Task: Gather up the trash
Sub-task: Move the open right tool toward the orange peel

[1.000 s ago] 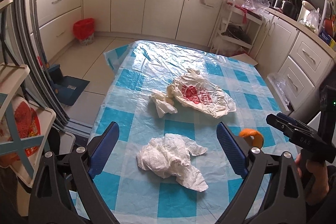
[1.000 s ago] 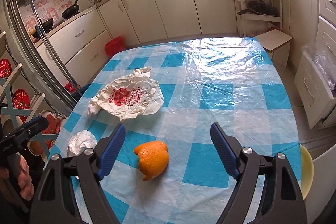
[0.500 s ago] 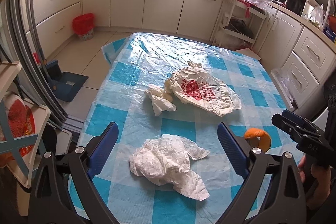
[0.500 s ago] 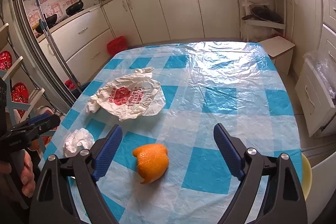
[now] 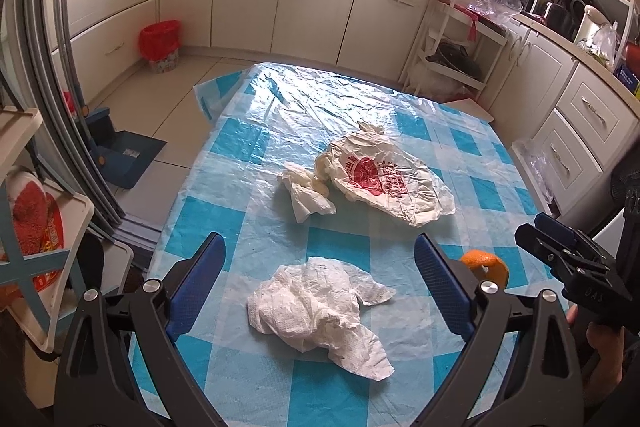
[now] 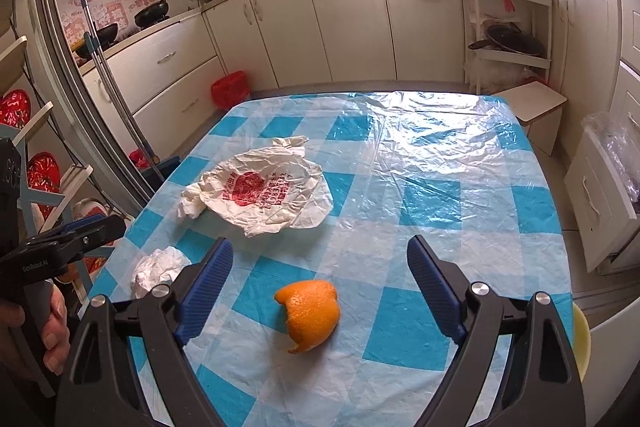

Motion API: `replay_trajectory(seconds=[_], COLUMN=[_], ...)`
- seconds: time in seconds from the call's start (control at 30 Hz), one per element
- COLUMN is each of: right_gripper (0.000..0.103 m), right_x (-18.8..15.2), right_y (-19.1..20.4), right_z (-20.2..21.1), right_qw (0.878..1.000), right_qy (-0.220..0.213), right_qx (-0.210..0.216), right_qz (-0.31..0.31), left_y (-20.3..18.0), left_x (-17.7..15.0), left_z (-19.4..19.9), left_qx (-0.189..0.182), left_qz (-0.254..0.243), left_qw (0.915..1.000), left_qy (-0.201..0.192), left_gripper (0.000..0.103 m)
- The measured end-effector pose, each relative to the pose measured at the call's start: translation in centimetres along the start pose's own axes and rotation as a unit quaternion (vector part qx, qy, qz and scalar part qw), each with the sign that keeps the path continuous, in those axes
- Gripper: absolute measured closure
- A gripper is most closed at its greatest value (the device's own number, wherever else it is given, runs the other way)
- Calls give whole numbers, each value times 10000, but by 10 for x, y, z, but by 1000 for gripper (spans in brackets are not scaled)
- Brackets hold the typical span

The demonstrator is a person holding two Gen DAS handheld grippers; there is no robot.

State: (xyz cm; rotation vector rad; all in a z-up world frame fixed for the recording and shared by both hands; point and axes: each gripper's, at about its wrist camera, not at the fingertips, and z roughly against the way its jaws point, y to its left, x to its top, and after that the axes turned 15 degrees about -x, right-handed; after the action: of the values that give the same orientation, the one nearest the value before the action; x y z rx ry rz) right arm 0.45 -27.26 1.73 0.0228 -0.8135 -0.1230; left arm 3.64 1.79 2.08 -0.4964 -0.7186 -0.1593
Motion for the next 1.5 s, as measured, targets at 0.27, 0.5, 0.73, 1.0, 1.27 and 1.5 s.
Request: replay_trajectory(seconds=[0.27,0.5,0.73,1.0,1.27,1.5], right_gripper=[18,18,18,18,18,18], right_x=[-1,-4,-4,-23,-34,-31], right_y=[-1,0,-2,19,22,18], right_z=[7,8,7,-9,-25,-31], right_qw=[10000,9999,9997,9951,9932,9942], right_qy=[24,57,157,708,907,890], right_qx=[-22,-15,-4,288,298,359], right_qz=[68,153,165,629,673,482], left_y=[4,5,17,21,9,8], left_x=[-3,-6,-22,-29,-38,-39], left_z=[7,6,2,-17,-36,-45], left_qx=[28,173,349,258,363,365], left_qz=[130,69,120,148,-142,-158], left_qw=[9999,9998,9983,9965,9941,9934], left_qy=[-6,92,442,786,1017,1080], left_gripper=[12,12,12,12,12,12])
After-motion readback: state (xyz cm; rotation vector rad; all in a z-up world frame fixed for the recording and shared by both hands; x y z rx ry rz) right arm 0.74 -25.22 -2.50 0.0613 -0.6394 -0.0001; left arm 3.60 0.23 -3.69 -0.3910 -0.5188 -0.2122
